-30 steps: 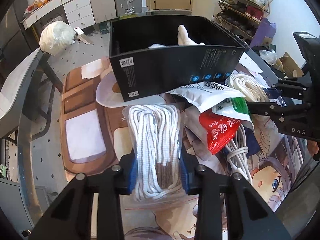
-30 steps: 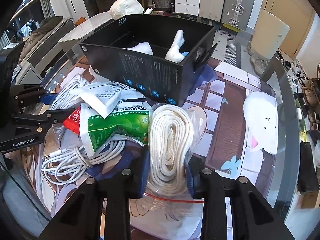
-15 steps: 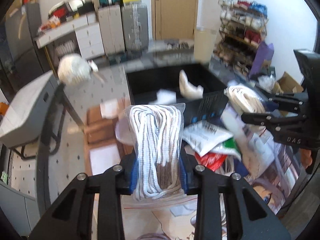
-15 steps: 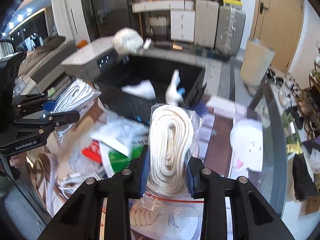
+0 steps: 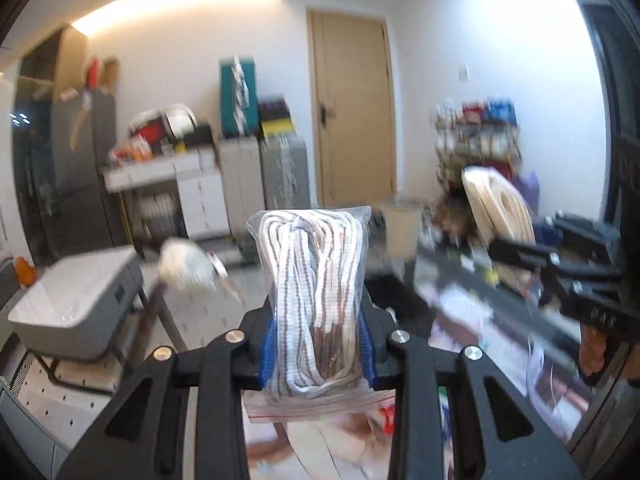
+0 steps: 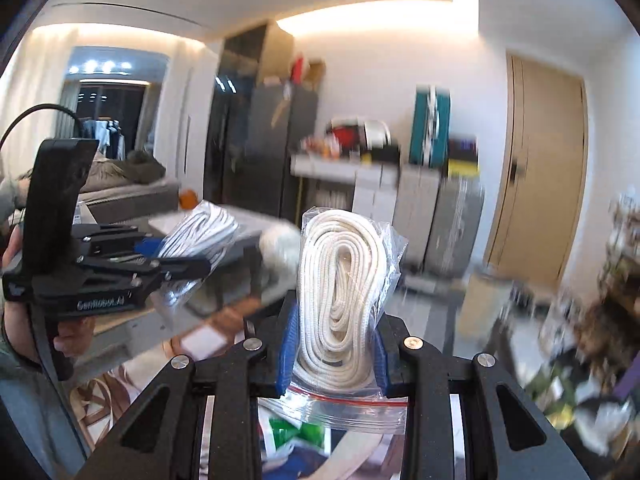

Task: Organize soft objects
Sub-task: 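Lift both bagged ropes up toward the black box with both grippers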

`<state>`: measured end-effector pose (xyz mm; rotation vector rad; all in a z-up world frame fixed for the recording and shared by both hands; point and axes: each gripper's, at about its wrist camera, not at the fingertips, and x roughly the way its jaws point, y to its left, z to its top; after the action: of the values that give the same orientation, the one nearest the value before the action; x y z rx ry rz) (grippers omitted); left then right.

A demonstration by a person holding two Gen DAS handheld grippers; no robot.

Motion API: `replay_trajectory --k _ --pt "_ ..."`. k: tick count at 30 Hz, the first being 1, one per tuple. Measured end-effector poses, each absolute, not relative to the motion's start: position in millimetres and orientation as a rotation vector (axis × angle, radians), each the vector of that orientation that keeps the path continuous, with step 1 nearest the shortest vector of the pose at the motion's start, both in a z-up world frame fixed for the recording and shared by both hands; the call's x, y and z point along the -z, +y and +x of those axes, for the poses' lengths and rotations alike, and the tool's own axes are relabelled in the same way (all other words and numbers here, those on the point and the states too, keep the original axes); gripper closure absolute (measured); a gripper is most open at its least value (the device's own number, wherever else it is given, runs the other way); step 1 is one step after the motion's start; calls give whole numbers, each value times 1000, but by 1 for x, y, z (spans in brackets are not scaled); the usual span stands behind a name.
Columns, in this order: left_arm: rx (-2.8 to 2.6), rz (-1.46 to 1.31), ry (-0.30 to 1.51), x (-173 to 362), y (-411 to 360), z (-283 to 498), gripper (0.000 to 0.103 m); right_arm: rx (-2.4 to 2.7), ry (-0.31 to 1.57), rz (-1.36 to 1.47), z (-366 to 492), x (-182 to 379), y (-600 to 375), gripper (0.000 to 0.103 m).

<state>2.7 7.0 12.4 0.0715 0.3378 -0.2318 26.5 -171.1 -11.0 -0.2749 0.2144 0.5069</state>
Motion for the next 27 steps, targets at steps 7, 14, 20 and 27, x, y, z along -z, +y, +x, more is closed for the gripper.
replay_trajectory --k 7,14,20,27 --pt "222 22 207 -28 29 -10 71 -522 173 -243 16 3 -171 72" --pt "231 20 245 -24 30 3 71 -491 196 -204 15 2 -181 72" --pt "254 12 271 -26 24 10 71 -473 192 -194 18 -4 -180 72" --pt "277 -7 293 -32 19 33 71 -462 200 -176 32 -7 -169 72"
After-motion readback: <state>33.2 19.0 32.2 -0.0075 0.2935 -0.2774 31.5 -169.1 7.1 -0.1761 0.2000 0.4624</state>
